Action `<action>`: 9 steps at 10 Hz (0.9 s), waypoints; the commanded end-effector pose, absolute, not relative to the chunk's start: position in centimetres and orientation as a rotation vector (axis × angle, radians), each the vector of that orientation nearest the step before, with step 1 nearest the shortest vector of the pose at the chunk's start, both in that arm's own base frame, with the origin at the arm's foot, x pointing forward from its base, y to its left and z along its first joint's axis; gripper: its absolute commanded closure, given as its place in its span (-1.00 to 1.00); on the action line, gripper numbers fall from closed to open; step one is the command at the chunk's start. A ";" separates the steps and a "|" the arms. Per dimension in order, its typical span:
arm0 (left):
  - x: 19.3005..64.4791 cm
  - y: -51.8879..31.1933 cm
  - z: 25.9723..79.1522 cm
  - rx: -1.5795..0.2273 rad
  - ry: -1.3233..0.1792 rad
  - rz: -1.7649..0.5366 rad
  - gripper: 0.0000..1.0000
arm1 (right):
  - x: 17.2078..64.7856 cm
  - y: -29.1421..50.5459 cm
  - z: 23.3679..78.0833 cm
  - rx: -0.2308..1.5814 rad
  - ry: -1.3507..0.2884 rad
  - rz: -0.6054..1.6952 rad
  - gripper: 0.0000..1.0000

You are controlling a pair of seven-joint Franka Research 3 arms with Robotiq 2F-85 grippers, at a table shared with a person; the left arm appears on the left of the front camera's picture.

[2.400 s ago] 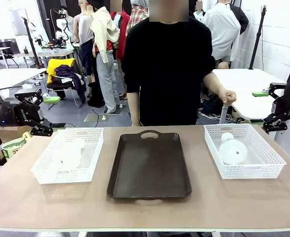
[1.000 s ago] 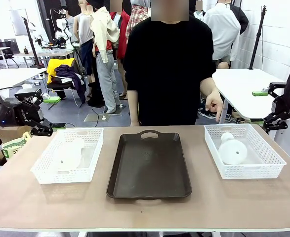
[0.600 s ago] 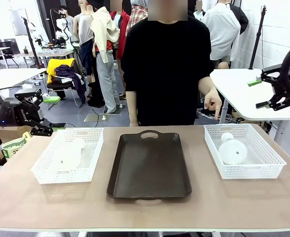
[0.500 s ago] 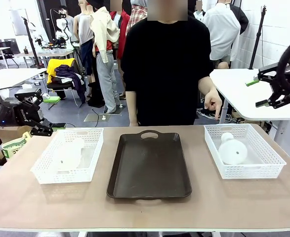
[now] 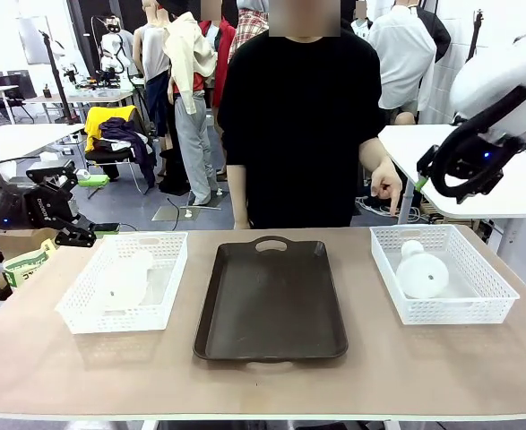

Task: Prepare the laboratory tools.
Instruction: Pick up the Big flask that the person points to.

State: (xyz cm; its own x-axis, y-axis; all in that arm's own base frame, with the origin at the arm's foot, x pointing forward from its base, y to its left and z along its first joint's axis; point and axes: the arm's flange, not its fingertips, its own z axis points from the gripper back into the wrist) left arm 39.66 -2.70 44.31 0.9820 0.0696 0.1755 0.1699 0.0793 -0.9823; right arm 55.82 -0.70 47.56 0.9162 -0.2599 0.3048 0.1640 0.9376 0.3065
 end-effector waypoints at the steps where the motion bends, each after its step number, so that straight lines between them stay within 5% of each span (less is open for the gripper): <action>1: 39.6 -2.6 44.3 -1.494 -0.208 -0.082 -1.00 | 56.9 -0.5 46.9 0.225 -0.250 -0.264 -1.00; 9: 39.6 -2.6 44.3 -1.494 -0.208 -0.082 -1.00 | 56.9 -1.1 44.2 0.218 -0.211 -0.266 -1.00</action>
State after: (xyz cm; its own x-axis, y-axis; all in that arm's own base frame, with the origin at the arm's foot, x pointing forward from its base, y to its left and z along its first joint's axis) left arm 39.66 -2.69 44.30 0.9820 0.0697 0.1754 0.1699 0.0793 -0.9823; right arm 57.31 -1.34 44.27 0.9428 -0.2829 0.1766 0.2375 0.9413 0.2400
